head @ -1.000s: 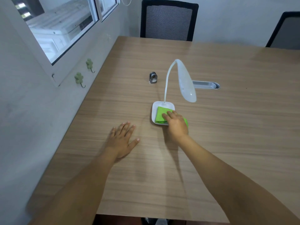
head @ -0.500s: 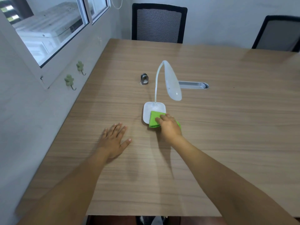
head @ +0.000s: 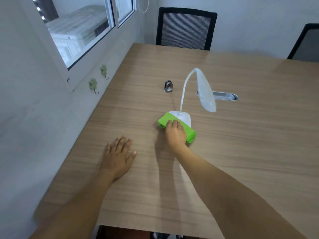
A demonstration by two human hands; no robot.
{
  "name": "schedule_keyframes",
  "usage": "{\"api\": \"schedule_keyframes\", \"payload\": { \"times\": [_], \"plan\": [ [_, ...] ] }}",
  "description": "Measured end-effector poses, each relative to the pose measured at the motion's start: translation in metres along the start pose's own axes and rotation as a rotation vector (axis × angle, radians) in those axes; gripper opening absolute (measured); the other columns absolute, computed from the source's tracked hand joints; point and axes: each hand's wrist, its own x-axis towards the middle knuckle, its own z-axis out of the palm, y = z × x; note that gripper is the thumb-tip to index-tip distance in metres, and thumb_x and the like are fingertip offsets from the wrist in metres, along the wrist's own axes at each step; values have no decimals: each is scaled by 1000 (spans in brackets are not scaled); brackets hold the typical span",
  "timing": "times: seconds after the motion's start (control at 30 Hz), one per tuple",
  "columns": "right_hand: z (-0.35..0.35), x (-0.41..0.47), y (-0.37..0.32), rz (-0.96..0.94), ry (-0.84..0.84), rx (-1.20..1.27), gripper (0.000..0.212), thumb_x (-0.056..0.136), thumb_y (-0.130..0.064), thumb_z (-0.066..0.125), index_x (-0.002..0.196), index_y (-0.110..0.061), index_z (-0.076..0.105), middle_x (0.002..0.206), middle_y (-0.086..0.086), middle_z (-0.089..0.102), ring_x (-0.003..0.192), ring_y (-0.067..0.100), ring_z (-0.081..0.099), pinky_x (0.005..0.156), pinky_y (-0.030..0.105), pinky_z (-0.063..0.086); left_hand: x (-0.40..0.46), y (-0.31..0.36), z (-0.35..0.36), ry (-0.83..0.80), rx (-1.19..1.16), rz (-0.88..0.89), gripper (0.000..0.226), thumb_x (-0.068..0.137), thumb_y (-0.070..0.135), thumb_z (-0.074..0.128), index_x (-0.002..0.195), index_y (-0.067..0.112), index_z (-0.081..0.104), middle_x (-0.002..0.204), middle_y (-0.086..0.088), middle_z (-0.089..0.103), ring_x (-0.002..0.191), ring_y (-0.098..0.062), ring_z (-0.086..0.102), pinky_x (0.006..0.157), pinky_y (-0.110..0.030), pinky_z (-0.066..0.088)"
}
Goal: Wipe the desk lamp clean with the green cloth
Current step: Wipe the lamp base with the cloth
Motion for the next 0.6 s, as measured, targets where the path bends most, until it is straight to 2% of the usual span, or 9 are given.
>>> {"api": "schedule_keyframes", "payload": {
  "times": [0.07,0.13,0.17,0.23,0.3,0.4,0.43,0.5,0.6],
  "plan": [
    [4,-7,-18,-51,24,-48,35,34,-24,92,61,-9,77,51,7,72,50,15,71,44,17,54,0,-1,4,21,-3,-5,67,90,58,14,151,32,15,163,5,10,150,-15,5,120,-44,6],
    [1,-14,-33,-122,2,-26,32,34,-25,89,57,-9,74,46,4,69,44,12,67,40,15,50,-1,-3,6,35,-7,-8,69,87,58,12,151,32,16,163,5,11,150,-15,6,120,-44,6],
    [-3,-15,-37,-142,-16,-38,27,44,-23,86,64,-9,74,54,5,71,51,15,70,45,18,52,-2,-3,7,44,-13,-8,69,87,59,10,151,32,17,163,5,11,150,-15,6,120,-44,6],
    [-10,-4,-40,-161,-72,26,21,78,-6,61,98,-1,65,93,17,72,87,30,69,72,34,55,-2,-4,7,70,-26,-5,73,85,60,6,150,31,20,162,5,14,150,-15,8,120,-44,7],
    [-8,12,-35,-146,-54,53,30,88,6,39,116,6,51,116,26,60,108,37,58,88,45,47,-2,-3,7,88,-39,-1,76,82,61,4,149,31,23,162,5,18,150,-15,11,119,-44,8],
    [-19,26,-18,27,78,-52,19,72,-11,72,89,-2,71,87,17,75,85,25,71,74,29,56,-2,-4,9,109,-44,6,74,84,61,8,149,31,26,161,3,22,149,-17,14,119,-45,10],
    [-19,28,-14,59,90,-67,20,72,-13,72,89,-2,71,87,17,75,86,24,71,74,29,56,-2,-4,10,113,-38,4,73,84,61,8,149,31,27,160,3,22,149,-17,15,119,-46,11],
    [-6,28,-13,-14,-90,33,26,92,-3,45,114,5,56,116,24,63,112,31,59,92,40,48,-1,-5,10,121,-41,-1,72,85,60,9,148,31,27,160,3,24,149,-17,16,119,-46,11],
    [3,24,-24,-136,-122,79,30,94,2,35,121,4,48,124,23,58,116,35,55,92,44,46,-1,-4,11,140,-46,3,70,86,58,13,147,29,31,158,2,28,148,-18,20,118,-47,12]
  ]
}}
